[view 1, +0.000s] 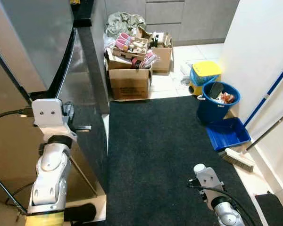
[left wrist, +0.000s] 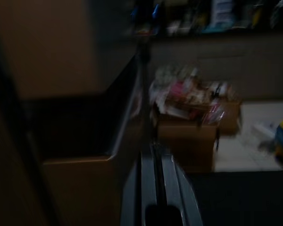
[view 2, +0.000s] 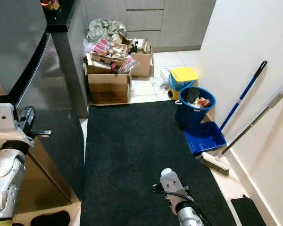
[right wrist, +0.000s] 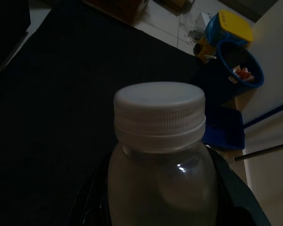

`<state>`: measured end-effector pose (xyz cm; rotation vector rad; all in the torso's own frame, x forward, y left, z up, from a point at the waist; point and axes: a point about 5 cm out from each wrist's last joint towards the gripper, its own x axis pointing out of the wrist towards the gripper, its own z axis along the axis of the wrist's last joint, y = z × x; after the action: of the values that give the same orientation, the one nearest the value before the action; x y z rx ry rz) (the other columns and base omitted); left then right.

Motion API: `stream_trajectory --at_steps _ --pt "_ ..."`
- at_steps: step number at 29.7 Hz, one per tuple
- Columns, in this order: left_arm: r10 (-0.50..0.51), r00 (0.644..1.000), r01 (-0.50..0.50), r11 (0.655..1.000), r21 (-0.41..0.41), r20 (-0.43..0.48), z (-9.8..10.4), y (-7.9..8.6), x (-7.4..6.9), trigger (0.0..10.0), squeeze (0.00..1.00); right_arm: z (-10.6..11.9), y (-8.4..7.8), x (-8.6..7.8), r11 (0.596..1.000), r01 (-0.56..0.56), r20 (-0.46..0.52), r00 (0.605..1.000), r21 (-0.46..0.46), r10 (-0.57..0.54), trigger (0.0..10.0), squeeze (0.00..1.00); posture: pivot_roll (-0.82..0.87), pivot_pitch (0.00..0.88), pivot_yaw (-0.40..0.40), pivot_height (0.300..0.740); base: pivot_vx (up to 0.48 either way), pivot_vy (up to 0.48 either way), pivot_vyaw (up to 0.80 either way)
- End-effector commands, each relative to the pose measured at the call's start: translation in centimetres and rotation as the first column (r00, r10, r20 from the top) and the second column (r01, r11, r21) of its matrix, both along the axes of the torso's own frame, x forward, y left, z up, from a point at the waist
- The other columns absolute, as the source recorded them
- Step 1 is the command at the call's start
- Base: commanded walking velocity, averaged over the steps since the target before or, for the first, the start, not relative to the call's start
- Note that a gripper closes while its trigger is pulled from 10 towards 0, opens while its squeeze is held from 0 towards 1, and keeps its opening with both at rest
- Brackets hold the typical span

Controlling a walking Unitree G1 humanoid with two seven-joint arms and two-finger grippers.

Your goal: Restocking fridge

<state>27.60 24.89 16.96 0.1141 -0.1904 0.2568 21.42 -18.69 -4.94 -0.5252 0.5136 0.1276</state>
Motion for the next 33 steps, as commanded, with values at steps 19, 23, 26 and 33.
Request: stream_trajectory --at_steps 19,23,26,33 --pt "0.202 0.979 -0.203 0.979 0.025 0.027 1.1 7.0 1.9 10.0 0.0 0.3 0.0 0.1 1.0 0.0 0.033 0.999 0.003 0.0 10.0 0.0 0.01 0.0 -0.014 0.74 0.0 0.0 0.0" --pt "0.219 0.975 -0.221 0.975 0.04 0.041 1.5 8.2 1.2 10.0 0.0 0.1 -0.1 -0.1 1.0 0.001 0.027 1.0 -0.001 -0.001 10.0 0.0 0.01 0.0 -0.015 0.74 0.0 0.0 0.0" --pt "0.104 0.994 -0.105 0.994 0.025 0.018 1.2 7.5 1.0 10.0 0.0 0.1 -0.2 -0.2 1.0 0.0 0.027 1.0 0.0 0.0 10.0 0.0 0.02 0.0 -0.019 0.74 0.0 0.0 0.0" --pt "-0.181 0.983 0.18 0.983 -0.033 -0.022 0.4 4.4 0.2 10.0 0.0 0.0 0.0 -0.3 1.0 -0.014 0.021 1.0 -0.001 0.014 10.0 0.0 0.03 0.0 -0.023 0.74 0.0 0.0 0.0"
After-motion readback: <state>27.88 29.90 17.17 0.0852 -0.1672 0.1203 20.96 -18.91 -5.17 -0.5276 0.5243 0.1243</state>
